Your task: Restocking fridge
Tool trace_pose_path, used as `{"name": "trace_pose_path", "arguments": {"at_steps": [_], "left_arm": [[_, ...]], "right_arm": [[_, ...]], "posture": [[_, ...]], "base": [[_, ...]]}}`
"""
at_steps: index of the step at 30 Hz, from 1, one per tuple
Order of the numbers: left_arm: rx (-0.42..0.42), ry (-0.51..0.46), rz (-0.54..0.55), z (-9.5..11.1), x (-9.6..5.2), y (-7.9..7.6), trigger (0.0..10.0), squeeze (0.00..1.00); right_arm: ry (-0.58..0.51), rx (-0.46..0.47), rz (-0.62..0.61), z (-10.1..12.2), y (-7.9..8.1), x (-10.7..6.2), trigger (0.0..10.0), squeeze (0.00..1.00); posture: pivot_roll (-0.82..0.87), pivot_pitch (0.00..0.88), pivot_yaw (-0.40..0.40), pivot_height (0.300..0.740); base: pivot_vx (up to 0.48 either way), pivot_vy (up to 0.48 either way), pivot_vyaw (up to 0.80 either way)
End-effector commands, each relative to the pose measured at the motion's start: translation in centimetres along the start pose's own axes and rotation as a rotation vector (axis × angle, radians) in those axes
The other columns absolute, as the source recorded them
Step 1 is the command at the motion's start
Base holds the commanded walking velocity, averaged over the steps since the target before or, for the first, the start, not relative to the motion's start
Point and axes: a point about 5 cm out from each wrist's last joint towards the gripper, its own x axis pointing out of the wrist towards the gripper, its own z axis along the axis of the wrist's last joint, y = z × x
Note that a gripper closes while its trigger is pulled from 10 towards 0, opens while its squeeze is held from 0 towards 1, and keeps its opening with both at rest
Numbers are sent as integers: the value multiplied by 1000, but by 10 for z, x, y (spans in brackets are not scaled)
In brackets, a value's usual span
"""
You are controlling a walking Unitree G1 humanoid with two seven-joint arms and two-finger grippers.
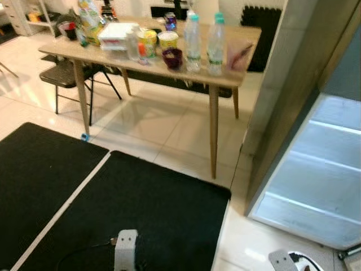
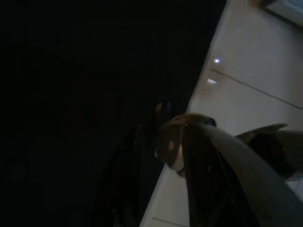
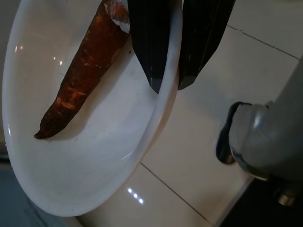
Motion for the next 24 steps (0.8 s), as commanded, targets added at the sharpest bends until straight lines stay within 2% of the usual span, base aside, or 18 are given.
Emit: {"name": "trace_pose_path", "arguments": {"at_steps": [1, 8, 17, 24], "left_arm": [[15, 20, -5, -5, -1, 0, 10000, 0], [19, 27, 15, -6, -1, 1, 10000, 0], [25, 18, 30, -4, 0, 1, 10000, 0], [23, 20, -11, -5, 0, -3, 10000, 0]], "right_arm": [[20, 1, -9, -7, -1, -1, 10000, 0], [21, -1, -6, -7, -2, -1, 10000, 0], [21, -3, -3, -7, -3, -1, 10000, 0], [21, 1, -2, -7, -3, -1, 10000, 0]], "posture": [[-35, 28, -24, 740], [-35, 23, -24, 740], [-35, 20, -26, 740], [-37, 27, -24, 740]], "base": [[0, -454, 0], [0, -436, 0], [0, 0, 0], [0, -78, 0]]}}
